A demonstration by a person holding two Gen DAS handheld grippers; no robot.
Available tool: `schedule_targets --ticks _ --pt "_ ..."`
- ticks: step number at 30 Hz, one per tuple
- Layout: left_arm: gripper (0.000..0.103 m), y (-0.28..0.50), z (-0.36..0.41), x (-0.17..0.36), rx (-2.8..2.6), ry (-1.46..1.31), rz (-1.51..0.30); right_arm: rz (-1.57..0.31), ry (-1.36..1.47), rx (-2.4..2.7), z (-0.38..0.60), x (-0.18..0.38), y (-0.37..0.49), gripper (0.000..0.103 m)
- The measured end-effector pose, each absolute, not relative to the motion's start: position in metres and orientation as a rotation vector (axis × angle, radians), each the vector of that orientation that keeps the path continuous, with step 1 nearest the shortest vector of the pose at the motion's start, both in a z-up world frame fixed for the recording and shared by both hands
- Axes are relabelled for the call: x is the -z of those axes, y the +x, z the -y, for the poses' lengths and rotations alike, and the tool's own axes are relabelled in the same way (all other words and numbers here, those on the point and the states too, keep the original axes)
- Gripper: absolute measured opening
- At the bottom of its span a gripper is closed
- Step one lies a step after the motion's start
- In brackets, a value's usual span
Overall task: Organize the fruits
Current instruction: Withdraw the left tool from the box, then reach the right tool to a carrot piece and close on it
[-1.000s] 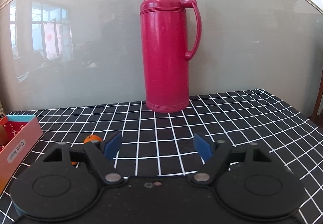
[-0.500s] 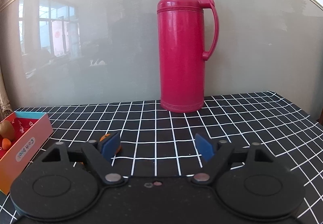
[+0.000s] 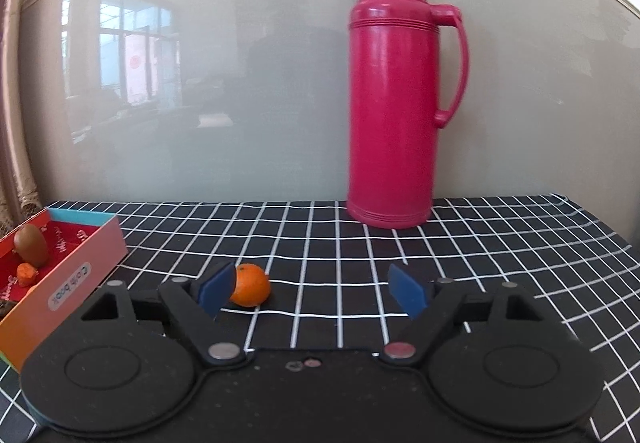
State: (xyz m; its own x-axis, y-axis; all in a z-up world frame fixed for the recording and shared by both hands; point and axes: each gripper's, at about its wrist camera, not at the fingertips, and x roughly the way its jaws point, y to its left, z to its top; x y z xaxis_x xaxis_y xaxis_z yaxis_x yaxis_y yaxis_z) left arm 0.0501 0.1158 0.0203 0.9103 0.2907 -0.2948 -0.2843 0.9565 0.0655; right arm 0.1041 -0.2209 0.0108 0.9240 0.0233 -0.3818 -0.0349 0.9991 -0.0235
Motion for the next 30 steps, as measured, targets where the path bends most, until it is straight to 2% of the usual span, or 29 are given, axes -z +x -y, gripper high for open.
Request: schedule_targets --ticks 20,21,26,30 --pt "0.103 0.04 -0.148 -0.014 -0.347 0.03 -0.338 -0.454 -0.144 -0.264 0.145 0.004 0.114 0.083" --pt "0.103 0.039 -0.15 -0.014 -0.353 0.03 -0.337 -0.458 -0.158 -0.282 0.139 0.006 0.114 0.082" --pt "0.103 0.035 -0.164 -0.013 -0.392 0.026 -0.338 -0.491 -0.185 -0.329 0.116 0.013 0.117 0.065" --pt "0.103 0.036 -0.177 -0.01 -0.417 0.026 -0.361 -0.528 -0.186 -0.342 0.104 0.018 0.121 0.062"
